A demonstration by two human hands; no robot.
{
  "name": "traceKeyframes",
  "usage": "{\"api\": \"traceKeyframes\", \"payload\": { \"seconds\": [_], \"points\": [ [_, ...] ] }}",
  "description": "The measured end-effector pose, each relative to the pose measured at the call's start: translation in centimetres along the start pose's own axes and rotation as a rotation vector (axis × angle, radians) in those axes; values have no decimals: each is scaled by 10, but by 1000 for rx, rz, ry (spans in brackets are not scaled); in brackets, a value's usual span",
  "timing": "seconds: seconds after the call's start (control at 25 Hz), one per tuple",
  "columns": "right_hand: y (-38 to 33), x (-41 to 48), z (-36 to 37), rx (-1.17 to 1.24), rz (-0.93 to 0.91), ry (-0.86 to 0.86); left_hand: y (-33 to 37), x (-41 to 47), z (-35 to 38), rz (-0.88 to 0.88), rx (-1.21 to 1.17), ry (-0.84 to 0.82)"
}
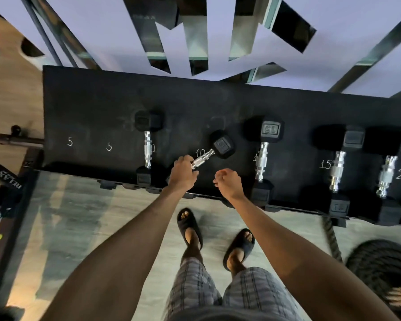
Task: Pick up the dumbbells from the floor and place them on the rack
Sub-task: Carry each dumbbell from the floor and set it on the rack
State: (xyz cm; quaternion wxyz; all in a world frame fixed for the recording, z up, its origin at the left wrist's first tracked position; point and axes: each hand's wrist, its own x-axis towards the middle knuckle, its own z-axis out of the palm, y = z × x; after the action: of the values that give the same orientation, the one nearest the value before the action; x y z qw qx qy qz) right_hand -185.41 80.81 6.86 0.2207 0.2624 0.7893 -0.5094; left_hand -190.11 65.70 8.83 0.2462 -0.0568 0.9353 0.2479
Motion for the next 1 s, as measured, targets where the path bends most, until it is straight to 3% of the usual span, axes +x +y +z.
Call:
{"api": "traceKeyframes", "payload": {
  "seconds": [0.28, 0.56, 0.68, 1.0],
  "points": [
    [-37, 45, 34, 535, 209, 134, -32, 47, -10, 85, -16, -177],
    [-38, 64, 61, 844, 316, 172, -45, 68, 5, 166, 41, -269],
    [-41, 69, 63, 815, 316, 205, -48, 73, 11, 183, 104, -285],
    [-42, 79, 61, 515, 231, 235, -44, 74, 13, 107, -124, -270]
  ]
}}
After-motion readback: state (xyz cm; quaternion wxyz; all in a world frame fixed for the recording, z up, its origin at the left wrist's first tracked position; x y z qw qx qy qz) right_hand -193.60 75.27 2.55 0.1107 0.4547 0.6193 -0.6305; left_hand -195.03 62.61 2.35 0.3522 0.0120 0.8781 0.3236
